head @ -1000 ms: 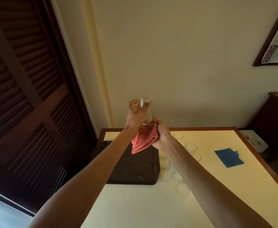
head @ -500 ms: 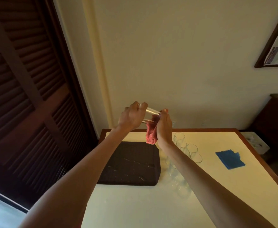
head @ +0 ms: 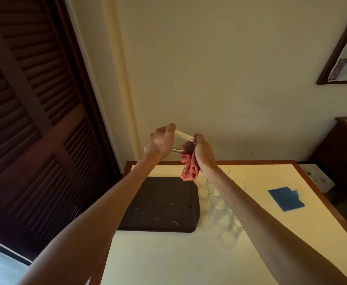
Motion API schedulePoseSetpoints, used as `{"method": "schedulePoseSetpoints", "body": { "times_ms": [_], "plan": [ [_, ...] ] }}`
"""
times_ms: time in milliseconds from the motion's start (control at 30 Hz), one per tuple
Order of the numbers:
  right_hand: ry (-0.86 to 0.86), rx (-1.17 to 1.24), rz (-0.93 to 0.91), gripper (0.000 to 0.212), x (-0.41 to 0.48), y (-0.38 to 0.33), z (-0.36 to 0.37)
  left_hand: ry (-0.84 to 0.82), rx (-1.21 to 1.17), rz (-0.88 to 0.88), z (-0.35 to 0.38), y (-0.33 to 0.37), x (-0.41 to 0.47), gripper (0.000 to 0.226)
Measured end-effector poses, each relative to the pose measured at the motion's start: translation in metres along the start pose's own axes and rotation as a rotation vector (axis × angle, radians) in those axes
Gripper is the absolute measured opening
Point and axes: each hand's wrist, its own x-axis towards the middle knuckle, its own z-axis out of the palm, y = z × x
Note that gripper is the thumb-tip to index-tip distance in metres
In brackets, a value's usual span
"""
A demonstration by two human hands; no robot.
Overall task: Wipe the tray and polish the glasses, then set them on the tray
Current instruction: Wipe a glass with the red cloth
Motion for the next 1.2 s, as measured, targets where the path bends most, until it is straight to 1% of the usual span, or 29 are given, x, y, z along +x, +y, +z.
{"method": "schedulePoseSetpoints", "body": {
  "times_ms": [33, 67, 133, 167, 200, 233, 267, 300, 333, 400, 433, 467, 500, 533, 567, 633, 700, 733, 767, 833, 900, 933, 967, 1000, 1033, 1100, 1133, 1167, 1200],
  "plan": [
    [-0.011, 0.017, 0.022, 0.050, 0.001, -0.002, -0.001, 0.038, 0.048, 0.049, -0.001, 0.001, -0.002, 0.044],
    [-0.039, 0.044, 0.075, 0.045, 0.002, -0.005, -0.002, 0.111, 0.109, 0.145, -0.002, 0.001, -0.004, 0.043],
    [-0.110, 0.091, 0.211, 0.031, 0.001, -0.015, -0.006, 0.271, 0.211, 0.394, -0.001, -0.002, -0.011, 0.042],
    [-0.131, 0.085, 0.253, 0.026, 0.000, -0.019, -0.009, 0.318, 0.230, 0.485, -0.001, -0.005, -0.013, 0.042],
    [-0.147, 0.071, 0.273, 0.024, -0.001, -0.021, -0.011, 0.340, 0.234, 0.538, -0.001, -0.007, -0.013, 0.042],
    [-0.150, 0.058, 0.277, 0.023, -0.001, -0.023, -0.012, 0.346, 0.226, 0.553, -0.001, -0.009, -0.013, 0.043],
    [-0.141, 0.063, 0.265, 0.025, -0.001, -0.023, -0.011, 0.339, 0.204, 0.541, 0.001, -0.010, -0.012, 0.043],
    [-0.122, 0.064, 0.234, 0.029, -0.001, -0.022, -0.010, 0.306, 0.166, 0.481, 0.003, -0.008, -0.012, 0.043],
    [-0.101, 0.059, 0.187, 0.035, -0.001, -0.019, -0.007, 0.251, 0.114, 0.372, 0.003, -0.003, -0.010, 0.045],
    [-0.051, 0.022, 0.065, 0.045, 0.002, -0.013, -0.003, 0.102, -0.024, 0.088, 0.002, 0.004, -0.005, 0.049],
    [-0.027, 0.000, 0.015, 0.047, 0.003, -0.010, -0.001, 0.050, -0.075, -0.007, 0.001, 0.006, -0.003, 0.051],
    [-0.017, -0.011, -0.014, 0.048, 0.004, -0.008, -0.001, 0.026, -0.094, -0.050, 0.001, 0.008, -0.002, 0.051],
    [-0.023, -0.016, -0.021, 0.048, 0.005, -0.007, -0.002, 0.030, -0.080, -0.051, 0.001, 0.009, -0.002, 0.050],
    [-0.041, -0.007, -0.004, 0.048, 0.005, -0.008, -0.003, 0.067, -0.042, -0.010, 0.001, 0.009, -0.003, 0.048],
    [-0.066, 0.006, 0.037, 0.048, 0.004, -0.011, -0.005, 0.130, 0.002, 0.062, 0.003, 0.008, -0.006, 0.045],
    [-0.127, 0.013, 0.154, 0.043, 0.001, -0.020, -0.011, 0.269, 0.065, 0.267, 0.005, 0.003, -0.013, 0.043],
    [-0.164, 0.045, 0.233, 0.039, -0.002, -0.027, -0.014, 0.350, 0.091, 0.411, 0.006, 0.000, -0.018, 0.043],
    [-0.164, 0.065, 0.239, 0.038, -0.002, -0.027, -0.014, 0.357, 0.085, 0.427, 0.007, -0.001, -0.019, 0.044],
    [-0.149, 0.059, 0.215, 0.040, -0.001, -0.027, -0.014, 0.336, 0.054, 0.394, 0.008, 0.001, -0.019, 0.044],
    [-0.081, -0.014, 0.088, 0.048, 0.002, -0.020, -0.010, 0.232, -0.037, 0.201, 0.010, 0.007, -0.015, 0.046],
    [-0.007, -0.087, -0.055, 0.050, 0.005, -0.011, -0.007, 0.116, -0.121, 0.011, 0.008, 0.011, -0.008, 0.052],
    [0.001, -0.102, -0.099, 0.051, 0.006, -0.007, -0.007, 0.086, -0.128, -0.028, 0.007, 0.012, -0.005, 0.052],
    [-0.004, -0.109, -0.111, 0.052, 0.008, -0.006, -0.007, 0.081, -0.114, -0.030, 0.006, 0.013, -0.005, 0.051],
    [-0.019, -0.109, -0.087, 0.053, 0.008, -0.008, -0.009, 0.107, -0.083, 0.006, 0.004, 0.015, -0.006, 0.047],
    [-0.050, -0.091, -0.026, 0.053, 0.008, -0.011, -0.010, 0.159, -0.040, 0.084, 0.004, 0.013, -0.009, 0.043],
    [-0.143, -0.033, 0.123, 0.047, 0.001, -0.022, -0.013, 0.283, 0.042, 0.319, 0.003, 0.008, -0.017, 0.040],
    [-0.171, -0.020, 0.169, 0.045, -0.002, -0.026, -0.015, 0.321, 0.066, 0.402, 0.004, 0.005, -0.020, 0.039],
    [-0.179, -0.023, 0.190, 0.045, -0.003, -0.028, -0.016, 0.335, 0.063, 0.434, 0.005, 0.002, -0.020, 0.040],
    [-0.176, -0.022, 0.186, 0.046, -0.002, -0.027, -0.016, 0.328, 0.029, 0.410, 0.006, 0.002, -0.021, 0.040]
  ]
}}
